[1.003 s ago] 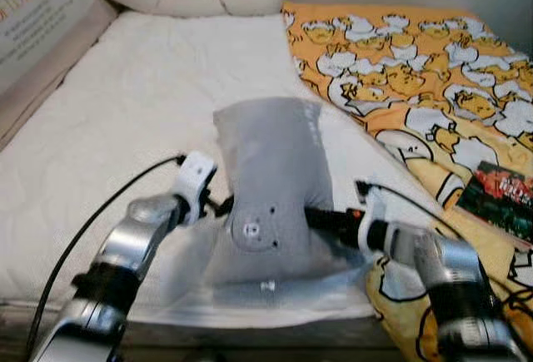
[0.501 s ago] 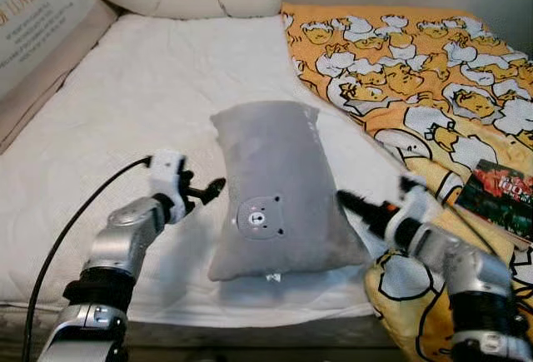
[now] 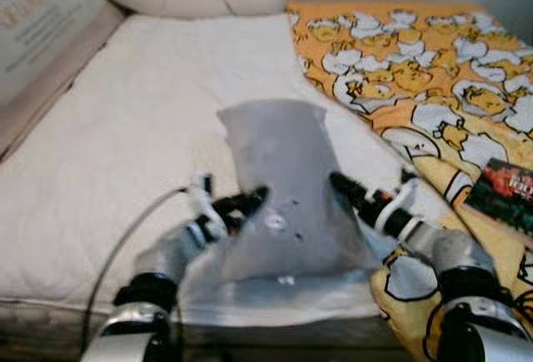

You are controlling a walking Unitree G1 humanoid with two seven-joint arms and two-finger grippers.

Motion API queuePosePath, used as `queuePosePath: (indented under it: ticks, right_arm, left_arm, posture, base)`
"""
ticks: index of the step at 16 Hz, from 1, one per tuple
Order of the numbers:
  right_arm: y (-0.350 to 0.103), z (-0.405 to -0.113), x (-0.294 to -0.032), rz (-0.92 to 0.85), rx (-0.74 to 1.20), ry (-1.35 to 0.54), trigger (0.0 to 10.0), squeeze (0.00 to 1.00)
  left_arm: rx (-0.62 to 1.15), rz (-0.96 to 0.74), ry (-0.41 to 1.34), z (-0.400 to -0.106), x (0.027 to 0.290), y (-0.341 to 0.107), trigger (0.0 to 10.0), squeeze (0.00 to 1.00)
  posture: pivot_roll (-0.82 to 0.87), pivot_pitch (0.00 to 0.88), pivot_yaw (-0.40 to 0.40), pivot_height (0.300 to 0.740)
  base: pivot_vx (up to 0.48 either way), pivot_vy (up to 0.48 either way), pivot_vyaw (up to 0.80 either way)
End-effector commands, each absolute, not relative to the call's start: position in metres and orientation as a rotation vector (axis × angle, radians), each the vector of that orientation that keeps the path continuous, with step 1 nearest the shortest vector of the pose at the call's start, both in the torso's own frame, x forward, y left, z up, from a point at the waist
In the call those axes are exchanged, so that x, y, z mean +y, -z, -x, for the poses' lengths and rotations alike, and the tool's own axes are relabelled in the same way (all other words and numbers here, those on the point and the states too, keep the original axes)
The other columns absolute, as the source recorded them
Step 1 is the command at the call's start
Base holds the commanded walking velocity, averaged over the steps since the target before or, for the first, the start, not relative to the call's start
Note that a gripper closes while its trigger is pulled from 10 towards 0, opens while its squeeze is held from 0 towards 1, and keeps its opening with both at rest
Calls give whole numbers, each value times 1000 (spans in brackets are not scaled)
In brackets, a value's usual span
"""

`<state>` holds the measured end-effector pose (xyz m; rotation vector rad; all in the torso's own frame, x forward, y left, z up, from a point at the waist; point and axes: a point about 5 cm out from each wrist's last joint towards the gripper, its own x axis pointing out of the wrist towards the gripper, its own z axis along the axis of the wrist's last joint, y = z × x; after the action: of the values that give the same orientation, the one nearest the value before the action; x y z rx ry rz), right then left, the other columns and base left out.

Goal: Clean up the room

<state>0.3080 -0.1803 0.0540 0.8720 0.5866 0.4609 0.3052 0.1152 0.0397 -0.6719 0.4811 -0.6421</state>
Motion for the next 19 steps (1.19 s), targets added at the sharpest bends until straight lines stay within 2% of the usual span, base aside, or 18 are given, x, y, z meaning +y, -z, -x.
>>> queuePosePath:
  ticks: [1,2,3,4,5,8,11,19]
  right_arm:
    - [-47,-304,-168,-830,643,-516,10000,0]
    - [-37,-295,-153,-826,682,-575,0,0]
    - [-32,-293,-149,-802,690,-581,0,0]
    - [-30,-292,-148,-792,691,-587,0,0]
    - [-24,-290,-145,-767,715,-582,0,0]
    - [-18,-288,-139,-812,738,-542,0,0]
    - [-18,-291,-138,-749,712,-550,0,0]
    - [-21,-295,-138,-719,608,-532,0,0]
  left_arm:
    - [549,598,682,-298,102,-29,10000,1000]
    - [645,504,684,-289,91,-15,0,694]
    - [680,440,680,-286,91,-9,0,400]
    - [691,432,679,-286,92,-8,0,400]
    - [678,433,673,-286,95,-8,0,0]
    - [645,400,627,-291,107,-11,0,0]
    - [626,375,625,-297,113,-16,0,0]
    - [596,341,646,-303,104,-22,0,0]
  posture:
    - [-109,0,33,740]
    - [-94,0,14,740]
    - [-92,0,13,740]
    - [-91,0,13,740]
    - [-92,0,13,740]
    - [-74,0,14,740]
    - [-84,0,30,740]
    - [-89,0,37,740]
  base:
    - [0,0,0]
    - [0,0,0]
    - [0,0,0]
    - [0,0,0]
    - [0,0,0]
    - [0,0,0]
    - [0,0,0]
    - [0,0,0]
